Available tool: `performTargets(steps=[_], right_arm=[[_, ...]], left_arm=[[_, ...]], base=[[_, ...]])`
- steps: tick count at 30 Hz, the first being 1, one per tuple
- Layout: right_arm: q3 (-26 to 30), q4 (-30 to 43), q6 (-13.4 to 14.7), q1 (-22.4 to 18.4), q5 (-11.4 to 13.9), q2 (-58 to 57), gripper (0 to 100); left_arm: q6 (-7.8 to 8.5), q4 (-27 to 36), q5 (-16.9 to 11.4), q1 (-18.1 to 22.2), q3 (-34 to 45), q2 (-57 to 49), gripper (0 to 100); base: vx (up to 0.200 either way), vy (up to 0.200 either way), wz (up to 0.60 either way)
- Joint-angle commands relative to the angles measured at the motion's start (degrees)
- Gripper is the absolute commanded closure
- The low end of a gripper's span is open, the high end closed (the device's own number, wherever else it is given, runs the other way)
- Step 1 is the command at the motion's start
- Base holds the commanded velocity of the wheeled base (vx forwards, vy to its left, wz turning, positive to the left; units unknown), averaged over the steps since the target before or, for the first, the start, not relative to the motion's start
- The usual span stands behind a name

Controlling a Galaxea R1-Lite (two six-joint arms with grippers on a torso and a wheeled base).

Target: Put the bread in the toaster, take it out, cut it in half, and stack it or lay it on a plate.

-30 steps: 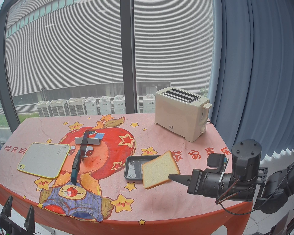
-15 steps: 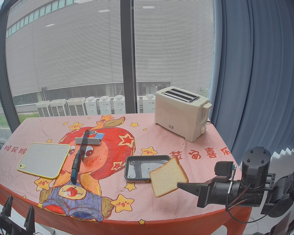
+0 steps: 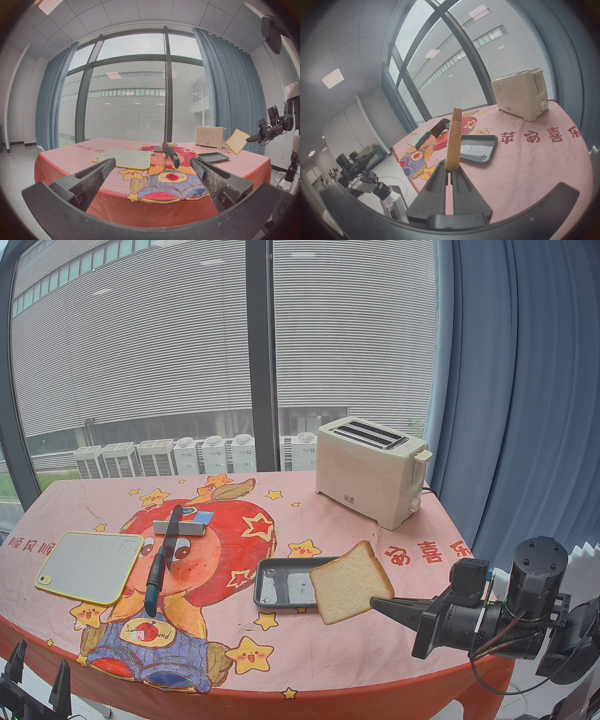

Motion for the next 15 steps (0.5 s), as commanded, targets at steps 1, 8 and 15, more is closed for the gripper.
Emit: performTargets(steps=[1,8,15], right_arm=[[0.89,-0.20,-3.83,-1.46,0.01,1.18,100],[1.95,-0.28,-7.53,-1.64,-0.08,0.66,100],[3.35,-1.95,-8.93,-0.93,0.01,-0.75,100]], left_arm=[[-0.01,-0.04,0.02,0.00,0.84,-0.57,0],[-0.01,-0.04,0.02,0.00,0.84,-0.57,0],[-0.01,-0.04,0.02,0.00,0.84,-0.57,0]], base=[[0.000,0.000,0.00],[0.000,0.000,0.00],[0.000,0.000,0.00]])
